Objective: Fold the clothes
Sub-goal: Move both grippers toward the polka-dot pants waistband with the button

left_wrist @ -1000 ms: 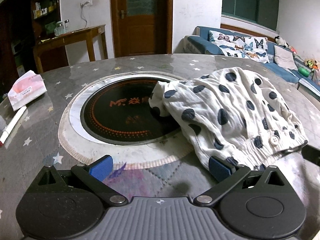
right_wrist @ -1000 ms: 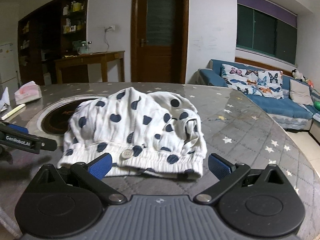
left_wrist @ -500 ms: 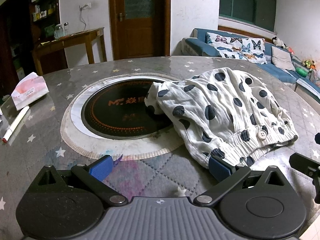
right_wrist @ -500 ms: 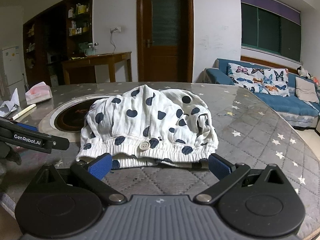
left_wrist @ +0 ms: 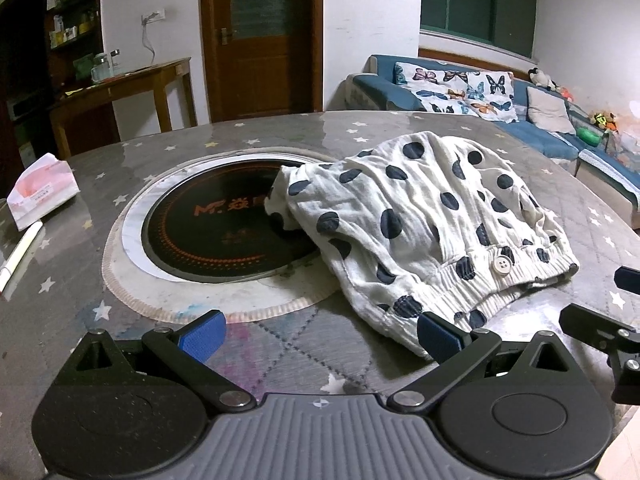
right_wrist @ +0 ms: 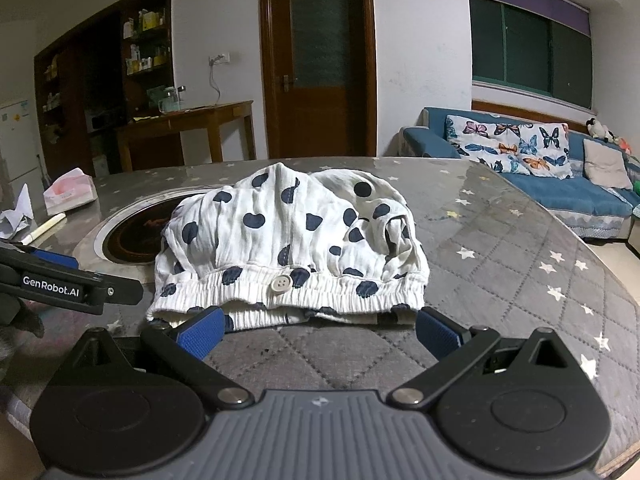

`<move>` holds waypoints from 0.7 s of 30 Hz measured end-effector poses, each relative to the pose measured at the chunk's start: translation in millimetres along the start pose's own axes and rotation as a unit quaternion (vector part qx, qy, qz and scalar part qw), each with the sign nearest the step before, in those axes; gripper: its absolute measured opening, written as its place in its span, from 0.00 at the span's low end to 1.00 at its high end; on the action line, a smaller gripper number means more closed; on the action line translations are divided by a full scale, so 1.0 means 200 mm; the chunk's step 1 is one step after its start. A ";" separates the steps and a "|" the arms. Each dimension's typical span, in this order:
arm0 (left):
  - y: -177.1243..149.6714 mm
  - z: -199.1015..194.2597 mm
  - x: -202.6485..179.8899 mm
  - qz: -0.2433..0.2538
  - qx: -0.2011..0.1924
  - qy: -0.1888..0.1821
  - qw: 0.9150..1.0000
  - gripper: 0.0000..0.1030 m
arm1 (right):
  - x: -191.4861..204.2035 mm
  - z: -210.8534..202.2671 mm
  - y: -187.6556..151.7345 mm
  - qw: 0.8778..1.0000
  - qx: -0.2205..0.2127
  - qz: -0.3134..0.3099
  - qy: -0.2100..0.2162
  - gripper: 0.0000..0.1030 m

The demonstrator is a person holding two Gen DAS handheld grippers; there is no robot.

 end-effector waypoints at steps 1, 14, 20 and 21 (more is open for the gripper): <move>0.00 0.00 0.00 0.000 0.001 -0.001 1.000 1.00 | 0.00 0.00 0.00 1.000 0.001 0.000 0.000 0.99; 0.03 0.07 -0.01 -0.002 0.014 -0.003 1.000 1.00 | -0.04 0.08 0.03 1.000 0.009 0.002 -0.002 0.96; 0.05 0.11 -0.02 -0.003 0.021 -0.010 1.000 1.00 | -0.07 0.13 0.06 1.000 0.012 0.005 -0.003 0.92; 0.05 0.12 -0.02 -0.003 0.022 -0.011 1.000 1.00 | -0.07 0.14 0.06 1.000 0.013 0.006 -0.003 0.91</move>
Point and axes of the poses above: each gripper's, at about its wrist camera, not at the fingertips, and z roughly the way its jaws point, x to its left, y to its top, the point moved 7 cm from there along z, roughly the way its jaws point, and after that the axes turned 8 degrees about -x, right-handed, at the moved point
